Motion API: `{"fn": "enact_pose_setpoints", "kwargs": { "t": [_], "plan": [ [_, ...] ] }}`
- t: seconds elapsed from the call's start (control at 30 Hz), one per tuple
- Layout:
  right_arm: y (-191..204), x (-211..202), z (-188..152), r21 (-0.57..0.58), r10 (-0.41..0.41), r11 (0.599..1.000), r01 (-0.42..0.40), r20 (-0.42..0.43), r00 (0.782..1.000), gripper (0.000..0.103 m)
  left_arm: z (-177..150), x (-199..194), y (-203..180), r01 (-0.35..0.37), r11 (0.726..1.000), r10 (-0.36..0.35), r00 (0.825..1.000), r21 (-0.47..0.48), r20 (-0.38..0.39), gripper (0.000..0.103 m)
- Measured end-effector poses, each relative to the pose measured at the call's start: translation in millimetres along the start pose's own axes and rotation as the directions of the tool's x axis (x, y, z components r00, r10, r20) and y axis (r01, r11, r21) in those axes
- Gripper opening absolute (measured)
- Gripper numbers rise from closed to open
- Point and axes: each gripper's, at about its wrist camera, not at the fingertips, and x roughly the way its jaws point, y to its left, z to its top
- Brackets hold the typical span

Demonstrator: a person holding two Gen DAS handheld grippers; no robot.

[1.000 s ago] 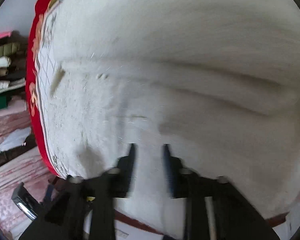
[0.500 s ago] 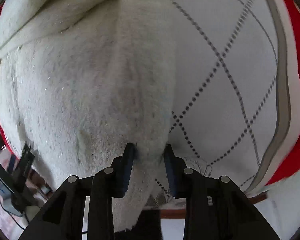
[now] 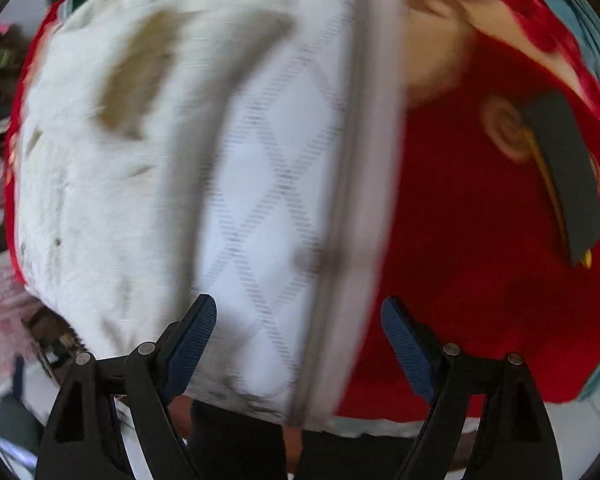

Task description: Fold large clothes

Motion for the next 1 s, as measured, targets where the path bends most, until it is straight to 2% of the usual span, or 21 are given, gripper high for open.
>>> {"fn": "enact_pose_setpoints", "kwargs": {
  "t": [0.03, 0.1, 0.13, 0.2, 0.3, 0.53, 0.6, 0.7, 0.73, 0.8, 0.83, 0.9, 0.93, 0.97, 1.0],
  "plan": [
    [-18.4, 2.4, -0.1, 0.025, -0.002, 1.000, 0.002, -0.013, 1.000, 0.086, -0.1, -3.3, -17.6, 0.003, 1.000, -0.003, 1.000, 0.022, 0.000, 0.103],
    [-6.9, 21.3, -0.6, 0.059, -0.008, 0.998, 0.010, -0.028, 1.000, 0.086, 2.2, -2.7, -40.6, -0.001, 0.999, 0.002, 1.000, 0.043, -0.006, 0.103],
    [-15.0, 24.0, 0.2, 0.074, -0.011, 0.997, 0.013, -0.035, 0.999, 0.086, 4.1, 2.3, -52.6, -0.010, 0.998, 0.011, 1.000, 0.060, -0.017, 0.103],
    [-32.5, 27.7, 2.4, 0.096, -0.023, 0.995, 0.027, -0.043, 0.999, 0.086, 8.9, 13.9, -65.1, -0.029, 0.997, 0.031, 0.999, 0.073, -0.033, 0.103],
    [-28.8, 40.8, 11.5, 0.124, -0.024, 0.992, 0.030, -0.048, 0.999, 0.086, 13.5, 34.1, -73.7, -0.062, 0.995, 0.067, 0.996, 0.077, -0.062, 0.103],
    [-49.1, 37.3, 38.7, 0.120, -0.009, 0.993, 0.013, -0.034, 0.999, 0.086, 36.8, 64.9, -49.4, -0.152, 0.988, 0.153, 0.985, 0.015, -0.075, 0.103],
    [-47.4, 39.0, 52.3, 0.122, 0.019, 0.992, -0.017, -0.022, 1.000, 0.086, 43.6, 72.5, -44.6, -0.179, 0.984, 0.179, 0.980, -0.001, -0.082, 0.103],
    [-41.0, 39.7, 74.6, 0.116, 0.108, 0.987, -0.110, 0.030, 0.994, 0.086, 54.1, 87.3, -32.2, -0.212, 0.977, 0.208, 0.973, -0.032, -0.102, 0.103],
    [-37.6, 38.9, 84.1, 0.107, 0.173, 0.978, -0.180, 0.065, 0.983, 0.086, 57.1, 91.5, -26.4, -0.221, 0.974, 0.214, 0.970, -0.050, -0.112, 0.103],
    [-31.4, 37.2, 97.6, 0.078, 0.254, 0.962, -0.263, 0.106, 0.961, 0.086, 59.6, 93.1, -18.2, -0.218, 0.972, 0.207, 0.970, -0.085, -0.127, 0.103],
    [-27.2, 35.1, 106.7, 0.058, 0.327, 0.940, -0.337, 0.136, 0.935, 0.086, 60.6, 93.0, -13.6, -0.213, 0.972, 0.200, 0.971, -0.101, -0.129, 0.103],
    [-20.4, 32.3, 119.0, 0.036, 0.402, 0.910, -0.413, 0.169, 0.900, 0.086, 61.5, 88.2, -4.6, -0.191, 0.972, 0.174, 0.977, -0.136, -0.125, 0.100],
    [-18.9, 29.7, 124.9, 0.032, 0.446, 0.888, -0.459, 0.185, 0.876, 0.086, 61.2, 85.1, -1.1, -0.176, 0.973, 0.159, 0.980, -0.150, -0.118, 0.090],
    [-18.0, 26.9, 132.5, 0.030, 0.527, 0.839, -0.544, 0.208, 0.824, 0.086, 61.3, 83.2, 3.3, -0.155, 0.975, 0.139, 0.984, -0.161, -0.110, 0.082],
    [-14.4, 28.5, 135.9, 0.033, 0.555, 0.818, -0.574, 0.214, 0.804, 0.086, 61.4, 80.9, 7.3, -0.136, 0.976, 0.120, 0.987, -0.172, -0.103, 0.066]
  ]
}}
